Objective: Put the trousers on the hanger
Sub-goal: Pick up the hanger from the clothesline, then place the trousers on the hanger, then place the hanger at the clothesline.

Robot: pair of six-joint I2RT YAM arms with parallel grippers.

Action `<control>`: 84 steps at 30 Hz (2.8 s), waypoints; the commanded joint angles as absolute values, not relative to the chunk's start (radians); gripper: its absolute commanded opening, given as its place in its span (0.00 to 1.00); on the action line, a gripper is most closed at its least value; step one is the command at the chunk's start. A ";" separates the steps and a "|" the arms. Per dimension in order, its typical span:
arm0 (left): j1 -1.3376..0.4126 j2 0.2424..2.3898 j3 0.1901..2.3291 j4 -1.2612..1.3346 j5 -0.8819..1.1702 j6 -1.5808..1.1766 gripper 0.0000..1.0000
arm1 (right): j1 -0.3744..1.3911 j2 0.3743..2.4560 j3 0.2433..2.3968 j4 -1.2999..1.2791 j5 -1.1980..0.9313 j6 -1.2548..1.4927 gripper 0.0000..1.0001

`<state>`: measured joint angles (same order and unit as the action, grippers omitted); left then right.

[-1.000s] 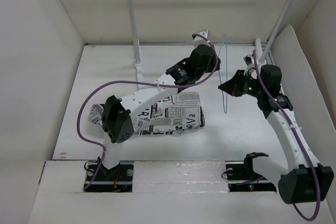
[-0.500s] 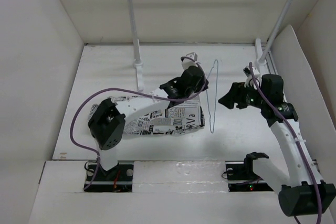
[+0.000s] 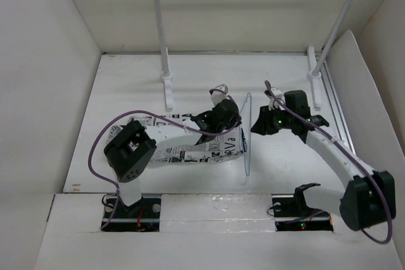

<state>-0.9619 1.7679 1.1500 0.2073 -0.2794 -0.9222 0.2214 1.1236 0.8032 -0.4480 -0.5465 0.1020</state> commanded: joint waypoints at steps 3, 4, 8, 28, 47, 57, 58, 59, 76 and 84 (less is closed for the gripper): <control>-0.965 1.767 1.120 0.256 -0.324 -0.930 0.00 | 0.304 1.296 0.799 -0.192 -0.486 0.123 0.48; -0.965 1.781 1.115 0.252 -0.328 -0.934 0.00 | 0.316 1.343 0.798 -0.142 -0.482 0.138 0.52; -0.965 1.799 1.106 0.236 -0.333 -0.946 0.00 | 0.325 1.465 0.807 -0.082 -0.451 0.146 0.53; -0.945 1.787 1.051 0.196 -0.362 -0.933 0.00 | 0.276 1.496 0.687 0.118 -0.545 0.256 0.00; -0.882 1.499 0.779 0.114 -0.474 -0.861 0.00 | -0.147 1.224 0.681 -0.227 -0.606 0.094 0.00; -0.882 1.483 0.847 0.069 -0.523 -0.822 0.00 | -0.167 1.331 0.676 -0.160 -0.591 0.106 0.00; -0.882 1.497 0.859 0.057 -0.531 -0.813 0.00 | -0.176 1.339 0.683 -0.158 -0.586 0.110 0.00; -0.882 1.505 0.877 0.034 -0.538 -0.807 0.00 | -0.186 1.347 0.683 -0.153 -0.584 0.118 0.00; -0.928 1.477 1.101 -0.047 -0.568 -0.762 0.00 | -0.103 1.300 0.736 -0.210 -0.515 0.141 0.45; -0.937 1.463 1.414 -0.179 -0.542 -0.683 0.00 | 0.107 1.043 0.997 -0.376 -0.586 0.176 0.69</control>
